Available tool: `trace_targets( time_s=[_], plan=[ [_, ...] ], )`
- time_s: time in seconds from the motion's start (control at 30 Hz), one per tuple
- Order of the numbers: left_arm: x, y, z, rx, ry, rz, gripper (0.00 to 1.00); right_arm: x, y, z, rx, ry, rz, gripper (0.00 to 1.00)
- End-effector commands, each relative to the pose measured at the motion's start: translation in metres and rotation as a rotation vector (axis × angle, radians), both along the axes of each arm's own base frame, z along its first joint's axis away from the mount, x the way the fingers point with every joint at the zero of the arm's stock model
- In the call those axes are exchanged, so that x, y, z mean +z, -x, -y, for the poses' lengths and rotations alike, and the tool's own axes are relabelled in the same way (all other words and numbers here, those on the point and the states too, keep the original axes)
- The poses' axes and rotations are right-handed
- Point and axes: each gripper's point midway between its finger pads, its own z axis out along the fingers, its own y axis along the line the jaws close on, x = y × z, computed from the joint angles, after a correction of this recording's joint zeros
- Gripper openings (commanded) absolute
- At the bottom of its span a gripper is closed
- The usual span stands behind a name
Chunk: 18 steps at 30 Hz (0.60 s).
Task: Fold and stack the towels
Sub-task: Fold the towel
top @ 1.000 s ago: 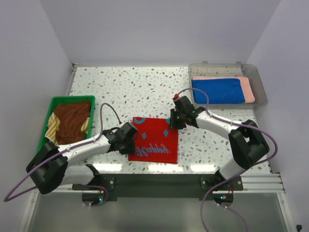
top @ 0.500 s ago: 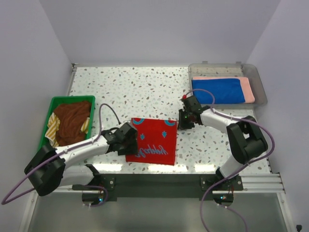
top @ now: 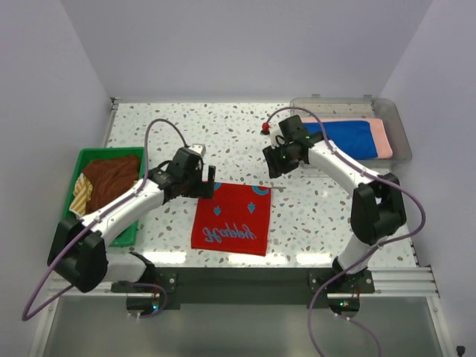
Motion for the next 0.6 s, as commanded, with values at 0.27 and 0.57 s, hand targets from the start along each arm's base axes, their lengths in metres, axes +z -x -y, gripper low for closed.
trace_targets(
  time_s=[0.27,0.57],
  plan=[
    [-0.016,-0.084,0.002,-0.368,-0.110,0.059,0.90,-0.040,0.011,-0.017,0.314,0.018,-0.187,0.46],
    [-0.037,-0.103,0.014,-0.577,-0.091,0.037,0.90,-0.061,0.005,-0.022,0.343,0.027,-0.236,0.46]
  ],
)
